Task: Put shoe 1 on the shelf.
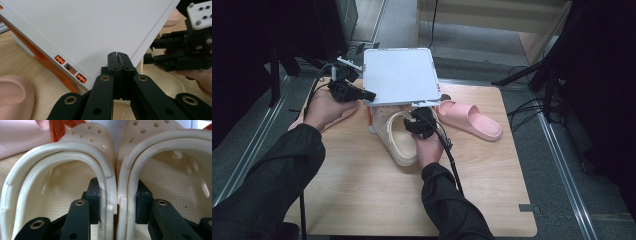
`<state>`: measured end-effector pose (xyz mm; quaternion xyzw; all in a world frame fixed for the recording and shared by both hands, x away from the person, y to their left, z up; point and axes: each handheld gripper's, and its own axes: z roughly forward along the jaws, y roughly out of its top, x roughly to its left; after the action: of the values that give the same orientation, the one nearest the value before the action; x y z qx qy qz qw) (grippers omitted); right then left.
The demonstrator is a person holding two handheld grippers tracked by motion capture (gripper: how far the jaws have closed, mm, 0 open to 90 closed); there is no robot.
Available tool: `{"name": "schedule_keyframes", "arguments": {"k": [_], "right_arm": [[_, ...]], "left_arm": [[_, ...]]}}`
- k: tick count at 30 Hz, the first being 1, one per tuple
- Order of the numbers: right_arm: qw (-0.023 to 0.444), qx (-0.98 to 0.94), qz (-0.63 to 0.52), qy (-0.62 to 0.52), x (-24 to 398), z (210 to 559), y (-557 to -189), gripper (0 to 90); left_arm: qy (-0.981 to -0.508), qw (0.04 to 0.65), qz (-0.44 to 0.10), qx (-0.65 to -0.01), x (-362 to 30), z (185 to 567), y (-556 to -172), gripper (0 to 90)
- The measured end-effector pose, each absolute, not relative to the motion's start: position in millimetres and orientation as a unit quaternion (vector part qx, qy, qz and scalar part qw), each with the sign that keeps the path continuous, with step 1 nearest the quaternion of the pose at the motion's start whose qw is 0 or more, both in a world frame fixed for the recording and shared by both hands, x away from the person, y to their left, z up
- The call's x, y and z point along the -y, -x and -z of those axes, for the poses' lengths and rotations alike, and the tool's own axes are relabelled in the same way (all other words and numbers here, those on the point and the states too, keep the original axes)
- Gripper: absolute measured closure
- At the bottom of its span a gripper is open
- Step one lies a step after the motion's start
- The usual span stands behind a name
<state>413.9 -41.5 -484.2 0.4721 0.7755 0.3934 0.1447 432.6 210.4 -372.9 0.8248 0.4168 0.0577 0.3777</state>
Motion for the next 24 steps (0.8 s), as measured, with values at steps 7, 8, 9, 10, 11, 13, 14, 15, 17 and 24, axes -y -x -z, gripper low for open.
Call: {"name": "schedule_keyframes", "arguments": {"k": [7,8,9,10,11,13,14,15,17,24], "right_arm": [[0.148,-0.763,-0.404,-0.483,40.1,487.7,-416.2,64.4],[0.145,-0.763,-0.404,-0.484,40.6,488.0,-416.1,63.9],[0.142,-0.763,-0.405,-0.482,41.4,488.5,-416.0,63.4],[0.14,-0.765,-0.407,-0.478,42.1,489.1,-415.9,63.1],[0.14,-0.767,-0.407,-0.476,41.8,488.9,-415.0,63.1],[0.153,-0.773,-0.401,-0.467,39.8,488.9,-412.1,62.6],[0.157,-0.774,-0.4,-0.465,39.0,489.1,-410.4,62.5],[0.159,-0.774,-0.402,-0.463,39.3,490.0,-409.1,61.0],[0.153,-0.772,-0.407,-0.464,40.8,491.1,-408.2,59.4],[0.118,-0.776,-0.415,-0.461,50.2,489.8,-407.0,52.9]], "left_arm": [[-0.824,0.379,-0.058,-0.417,-210.7,373.2,-432.1,89.5],[-0.825,0.379,-0.058,-0.416,-211.2,373.2,-432.2,89.5],[-0.825,0.379,-0.058,-0.416,-211.1,373.4,-432.2,89.5],[-0.825,0.38,-0.058,-0.416,-211.0,373.4,-432.1,89.5],[-0.824,0.381,-0.058,-0.416,-210.8,373.6,-431.9,89.5],[-0.823,0.382,-0.058,-0.417,-211.2,373.9,-431.5,89.5],[-0.821,0.385,-0.059,-0.417,-211.7,374.4,-431.3,89.5],[-0.821,0.386,-0.059,-0.416,-212.2,374.7,-431.1,89.5],[-0.82,0.388,-0.058,-0.417,-212.5,375.1,-431.1,89.5],[-0.82,0.387,-0.058,-0.418,-212.3,374.9,-431.2,89.5]]}}
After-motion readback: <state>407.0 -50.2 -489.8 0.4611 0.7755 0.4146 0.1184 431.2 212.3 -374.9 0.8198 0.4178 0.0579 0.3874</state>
